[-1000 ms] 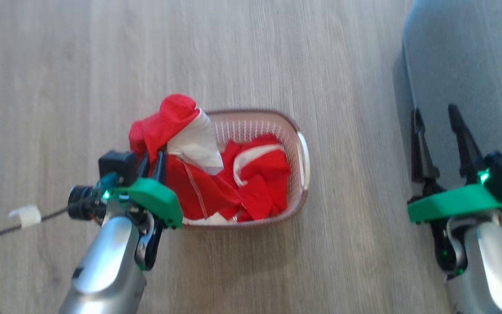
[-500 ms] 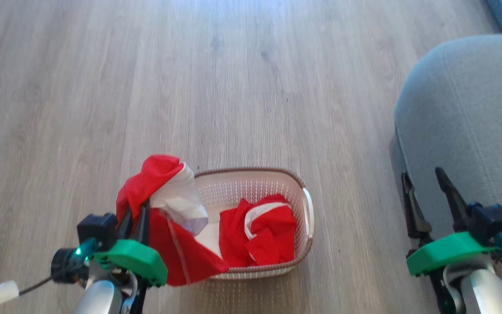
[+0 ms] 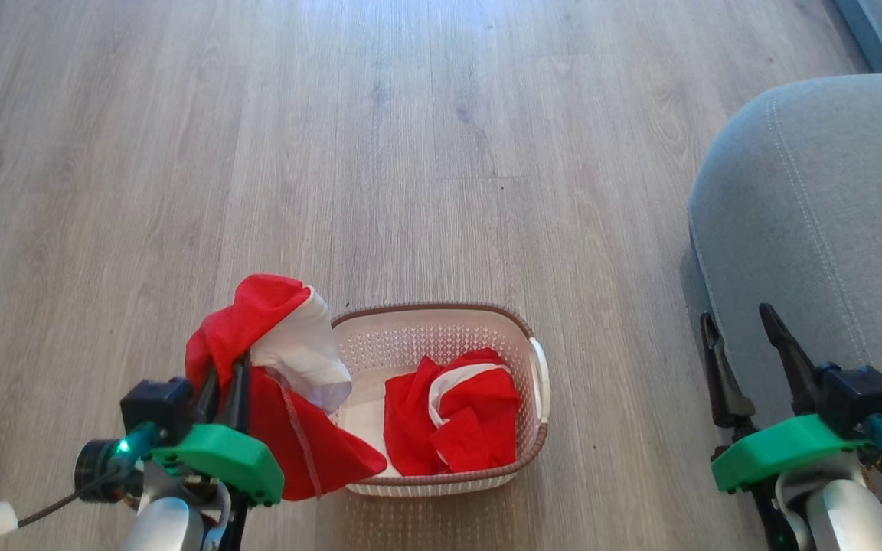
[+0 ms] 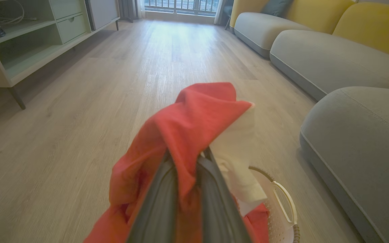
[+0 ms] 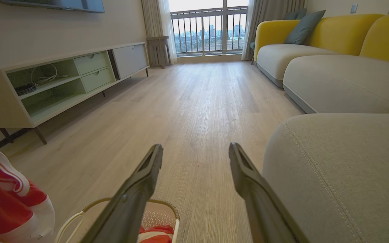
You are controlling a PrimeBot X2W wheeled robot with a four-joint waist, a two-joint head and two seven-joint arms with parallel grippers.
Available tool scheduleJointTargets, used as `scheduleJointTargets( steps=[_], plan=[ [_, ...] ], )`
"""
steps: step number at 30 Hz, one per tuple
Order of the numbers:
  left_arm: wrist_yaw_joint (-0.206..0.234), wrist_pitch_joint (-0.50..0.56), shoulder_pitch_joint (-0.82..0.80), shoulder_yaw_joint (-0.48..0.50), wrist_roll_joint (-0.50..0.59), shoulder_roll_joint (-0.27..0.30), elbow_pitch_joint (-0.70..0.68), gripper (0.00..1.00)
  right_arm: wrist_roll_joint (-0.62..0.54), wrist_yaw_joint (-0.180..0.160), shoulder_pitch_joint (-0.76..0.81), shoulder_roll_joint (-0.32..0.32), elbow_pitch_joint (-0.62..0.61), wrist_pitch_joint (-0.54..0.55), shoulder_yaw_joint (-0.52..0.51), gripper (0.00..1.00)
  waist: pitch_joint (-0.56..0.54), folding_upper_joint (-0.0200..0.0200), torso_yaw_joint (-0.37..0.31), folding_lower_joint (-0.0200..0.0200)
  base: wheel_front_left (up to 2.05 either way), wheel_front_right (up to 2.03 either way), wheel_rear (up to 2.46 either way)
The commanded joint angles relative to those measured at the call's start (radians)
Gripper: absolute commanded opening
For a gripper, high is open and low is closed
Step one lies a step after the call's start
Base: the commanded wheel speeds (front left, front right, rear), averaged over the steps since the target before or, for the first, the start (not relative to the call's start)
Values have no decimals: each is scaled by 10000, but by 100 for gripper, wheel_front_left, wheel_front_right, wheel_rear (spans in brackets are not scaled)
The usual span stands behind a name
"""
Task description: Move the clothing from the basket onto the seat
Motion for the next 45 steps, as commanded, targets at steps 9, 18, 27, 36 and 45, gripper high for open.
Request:
scheduleJointTargets(
  steps=[9, 18, 27, 36, 45],
  plan=[
    [117, -8, -426, 282, -115, 255, -481, 0, -9, -2, -362, -189, -252, -65, 323, 100, 79, -1, 30, 1, 0, 0, 0],
    [-571, 130, -770, -643, 412, 607, -760, 0, 840, -2, -1029, -1155, -377, -65, 2539, 100, 92, -1, 84, 1, 0, 0, 0],
    [-1291, 663, -1239, -1756, 616, 366, -1363, 0, 1846, -2, -2768, -2223, 121, -65, 5757, 100, 81, -1, 187, 1, 0, 0, 0],
    [-1739, 913, -1877, -3094, 952, -166, -2028, 0, 3021, -2, -4458, -2519, 759, -65, 8337, 100, 317, -1, 358, 1, 0, 0, 0],
    [-1959, 917, -2048, -3758, 658, -305, -2123, 0, 3814, -2, -5765, -2996, 1375, -65, 10416, 100, 307, -1, 348, 1, 0, 0, 0]
  ],
)
